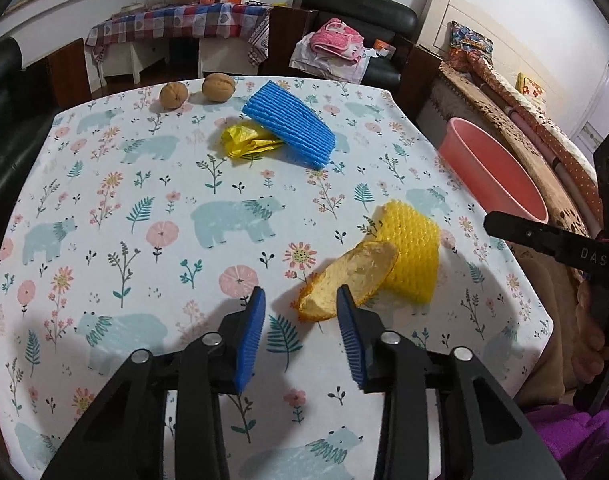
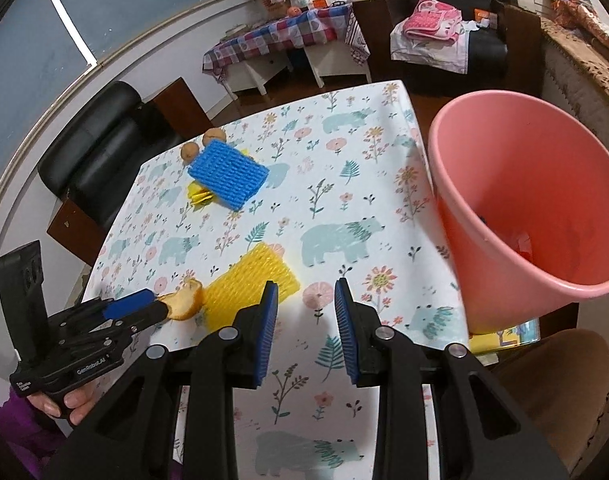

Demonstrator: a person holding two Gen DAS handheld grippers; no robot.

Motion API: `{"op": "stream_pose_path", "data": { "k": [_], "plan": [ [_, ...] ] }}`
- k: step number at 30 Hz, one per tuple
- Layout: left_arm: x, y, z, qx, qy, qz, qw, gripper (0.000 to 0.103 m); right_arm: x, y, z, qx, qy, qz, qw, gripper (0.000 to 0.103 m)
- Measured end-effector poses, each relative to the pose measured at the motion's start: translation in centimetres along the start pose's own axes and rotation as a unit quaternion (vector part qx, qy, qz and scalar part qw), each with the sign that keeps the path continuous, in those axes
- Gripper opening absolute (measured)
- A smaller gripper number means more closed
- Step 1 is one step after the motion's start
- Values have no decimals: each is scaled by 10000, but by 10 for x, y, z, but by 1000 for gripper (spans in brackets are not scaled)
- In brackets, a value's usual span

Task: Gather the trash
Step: 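Move both open grippers back over the yellow net and chip, then grasp the chip with the left gripper while the right gripper grasps the yellow foam net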

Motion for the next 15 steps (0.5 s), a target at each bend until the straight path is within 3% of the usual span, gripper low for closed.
{"op": "stream_pose_path", "data": {
  "k": [9, 14, 15],
  "plan": [
    [1, -14, -8, -155, 18, -245, 9996, 27, -10, 14, -13, 298, 359, 54, 9989, 30],
    [1, -17, -9, -142, -21, -365, 9992, 7, -15, 16, -24, 454, 597, -48, 9972, 30],
    [0, -16, -8, -144, -41, -368, 9992, 7, -16, 17, -27, 483, 638, -76, 9968, 30]
  ]
}}
Point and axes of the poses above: each gripper's, at about its wrist camera, not at the fingertips, and z roughly against the way its jaws point, y to its left, x to its top, the point moved 6 cm from there along -z, roughly the way its jaws point, and after that the axes turned 4 degrees about -z, right-handed, at the moved point
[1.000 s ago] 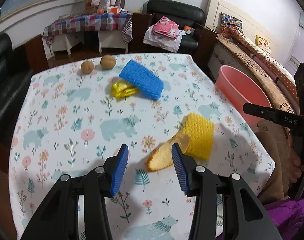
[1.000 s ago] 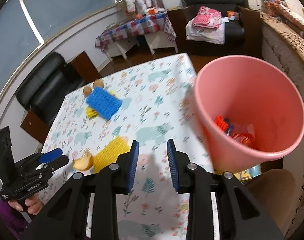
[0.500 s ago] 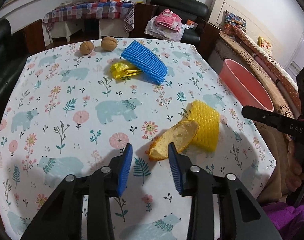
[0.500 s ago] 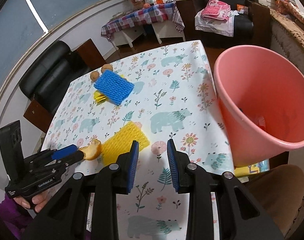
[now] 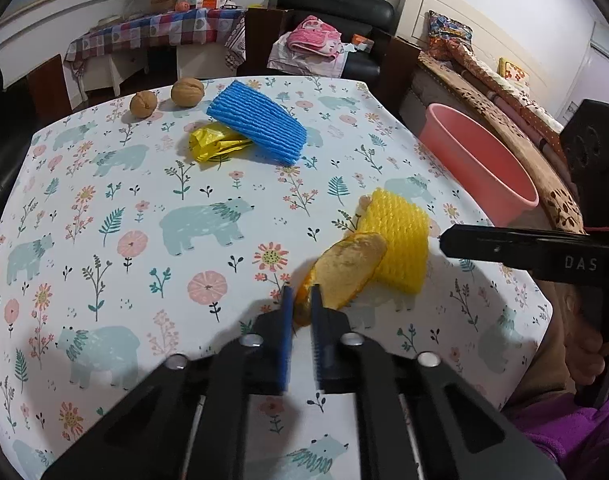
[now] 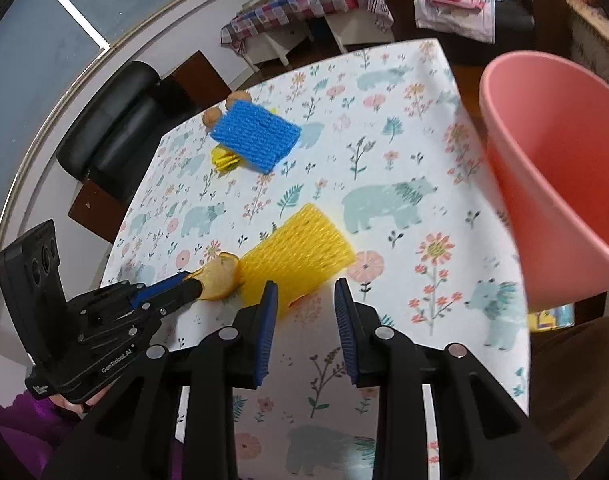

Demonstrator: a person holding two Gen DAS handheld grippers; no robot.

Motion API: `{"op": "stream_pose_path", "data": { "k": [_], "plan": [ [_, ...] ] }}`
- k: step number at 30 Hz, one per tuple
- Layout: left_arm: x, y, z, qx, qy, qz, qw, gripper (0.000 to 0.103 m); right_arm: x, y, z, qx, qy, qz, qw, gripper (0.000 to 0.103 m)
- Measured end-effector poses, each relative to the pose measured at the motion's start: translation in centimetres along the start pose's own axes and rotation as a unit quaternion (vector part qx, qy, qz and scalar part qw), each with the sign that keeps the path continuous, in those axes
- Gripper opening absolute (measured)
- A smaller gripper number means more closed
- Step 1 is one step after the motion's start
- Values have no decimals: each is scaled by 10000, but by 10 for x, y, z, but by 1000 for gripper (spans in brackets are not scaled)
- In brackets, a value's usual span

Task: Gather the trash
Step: 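Grasp the chip with the left gripper while the right gripper grasps the yellow foam net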

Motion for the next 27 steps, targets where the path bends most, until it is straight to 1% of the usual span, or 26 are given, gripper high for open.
{"op": "stream_pose_path", "data": {
  "k": [3, 6, 10, 14, 20, 25, 27],
  "plan": [
    [1, 4, 8, 57, -175, 36, 9998, 5, 0, 0, -6, 73, 81, -114, 9999, 30],
    [2, 13, 17, 140, -339, 207, 9991, 5, 2, 0, -12, 134, 148, -231, 9995, 30],
    [-1, 29, 22, 196, -364, 520, 9978, 5, 6, 1, -22, 158, 235, -341, 9990, 30],
    [-6, 39, 25, 216, -366, 691, 9967, 5, 12, 6, -29, 45, 190, -251, 9995, 30],
    [-8, 46, 28, 218, -427, 839, 9953, 5, 27, 21, -41, -244, 39, 132, 9996, 30],
    [-10, 51, 29, 228, -435, 937, 9944, 5, 26, 21, -44, -382, -11, 231, 9990, 30],
    [-11, 53, 27, 213, -415, 974, 9942, 5, 25, 20, -44, -371, -47, 219, 9991, 30]
  ]
}}
Point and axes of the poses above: each gripper's, at about its wrist camera, not at the fingertips, and z roughly against the way its jaws point, y to its left, x to its top, the point moved 6 cm from there along -z, roughly the way its jaws point, and after that the axes turned 4 degrees about -z, right-handed, at the moved point
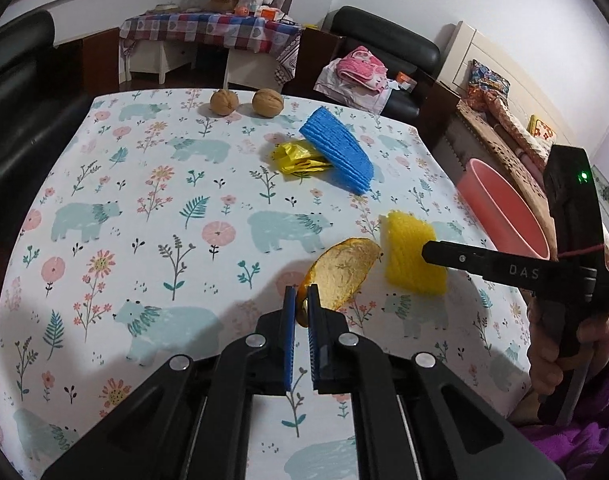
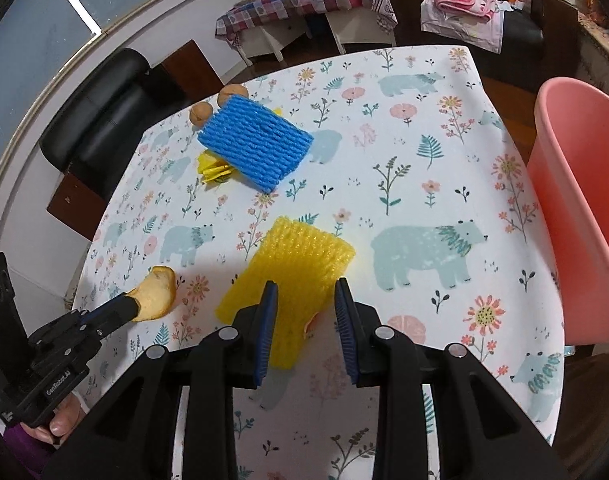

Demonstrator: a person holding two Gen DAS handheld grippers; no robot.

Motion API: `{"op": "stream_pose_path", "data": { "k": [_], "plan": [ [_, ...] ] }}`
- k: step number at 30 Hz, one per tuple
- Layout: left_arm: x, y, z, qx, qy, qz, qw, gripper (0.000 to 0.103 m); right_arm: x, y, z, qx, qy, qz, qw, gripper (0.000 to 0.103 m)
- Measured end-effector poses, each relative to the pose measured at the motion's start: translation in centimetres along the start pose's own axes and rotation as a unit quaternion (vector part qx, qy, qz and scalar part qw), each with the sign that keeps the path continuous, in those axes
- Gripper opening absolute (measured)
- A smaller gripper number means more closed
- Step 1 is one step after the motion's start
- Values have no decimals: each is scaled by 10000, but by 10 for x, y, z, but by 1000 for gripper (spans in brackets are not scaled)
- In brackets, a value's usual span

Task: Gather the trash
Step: 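Grasp the chip with the left gripper while the right gripper grasps the yellow foam net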

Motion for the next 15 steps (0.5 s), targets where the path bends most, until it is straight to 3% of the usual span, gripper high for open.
{"op": "stream_pose_path", "data": {
  "k": [8, 12, 15],
  "plan": [
    [3, 2, 0, 18, -25, 24, 10000, 5, -6, 12, 2, -19, -96, 384, 9992, 29],
    [4, 3, 2, 52, -39, 46, 10000, 5, -6, 13, 4, -130, -167, 527, 9984, 13],
    [7, 3, 3, 74, -46, 57, 9999, 5, -6, 14, 8, -133, -232, 583, 9979, 10]
  ]
}}
Point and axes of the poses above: each gripper's, at about its wrist camera, not at the fingertips, and z roughly against the way its jaws point, y to its left, x to its top, the point moved 6 cm from there along -z, roughly the way its jaws point, and after that the axes turned 4 degrees about -z, right-handed, at the moved point
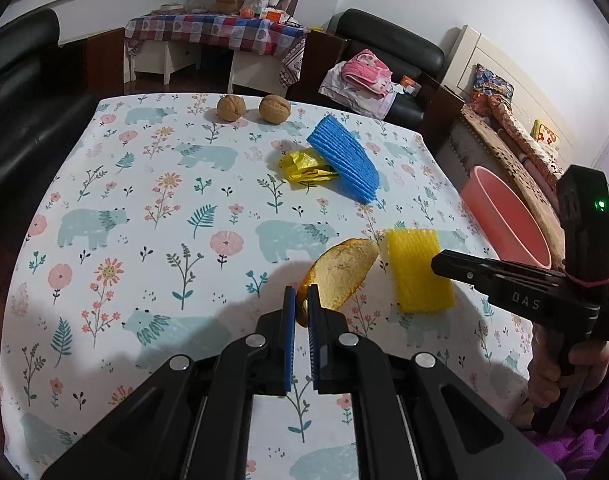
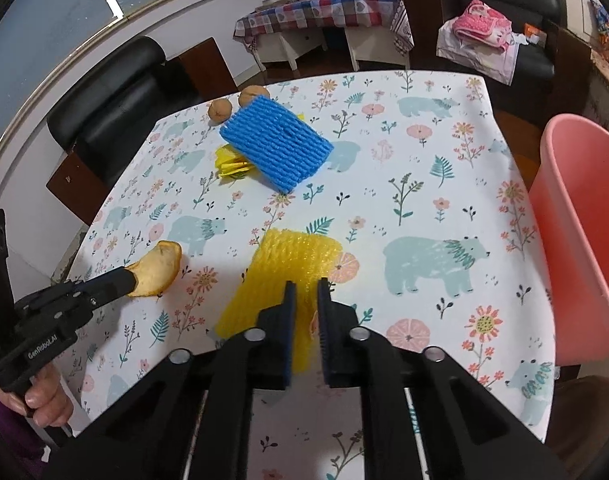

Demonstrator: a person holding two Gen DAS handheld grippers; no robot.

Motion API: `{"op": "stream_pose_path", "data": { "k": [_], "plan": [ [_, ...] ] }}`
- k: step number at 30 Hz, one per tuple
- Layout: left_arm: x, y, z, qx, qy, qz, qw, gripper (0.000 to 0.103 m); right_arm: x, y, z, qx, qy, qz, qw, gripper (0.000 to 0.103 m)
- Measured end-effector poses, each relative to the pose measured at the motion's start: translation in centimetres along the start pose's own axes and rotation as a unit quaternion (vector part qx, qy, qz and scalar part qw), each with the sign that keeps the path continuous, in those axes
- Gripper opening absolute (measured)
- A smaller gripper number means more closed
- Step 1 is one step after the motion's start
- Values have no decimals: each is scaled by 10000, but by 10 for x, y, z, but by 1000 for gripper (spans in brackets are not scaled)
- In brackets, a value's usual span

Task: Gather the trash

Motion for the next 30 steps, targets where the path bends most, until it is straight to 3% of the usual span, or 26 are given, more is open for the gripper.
{"op": "stream_pose_path", "data": {
  "k": [10, 30],
  "plan": [
    [12, -9, 7, 48, -80, -99, 9999, 5, 7, 1, 28, -28, -453, 164, 9988, 9],
    [46, -68, 10, -116, -316, -519, 9981, 5, 24, -56, 87, -54, -1228, -613, 9905, 9]
  ]
}}
Point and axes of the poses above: each gripper's, at about its wrist camera, not at the fingertips, and z roughly against the way its jaws point, y to its left, x to its top, the point moved 6 cm from there along -z, roughly the way its jaws point, and after that the axes turned 4 degrees about -z, right-handed, at the moved point
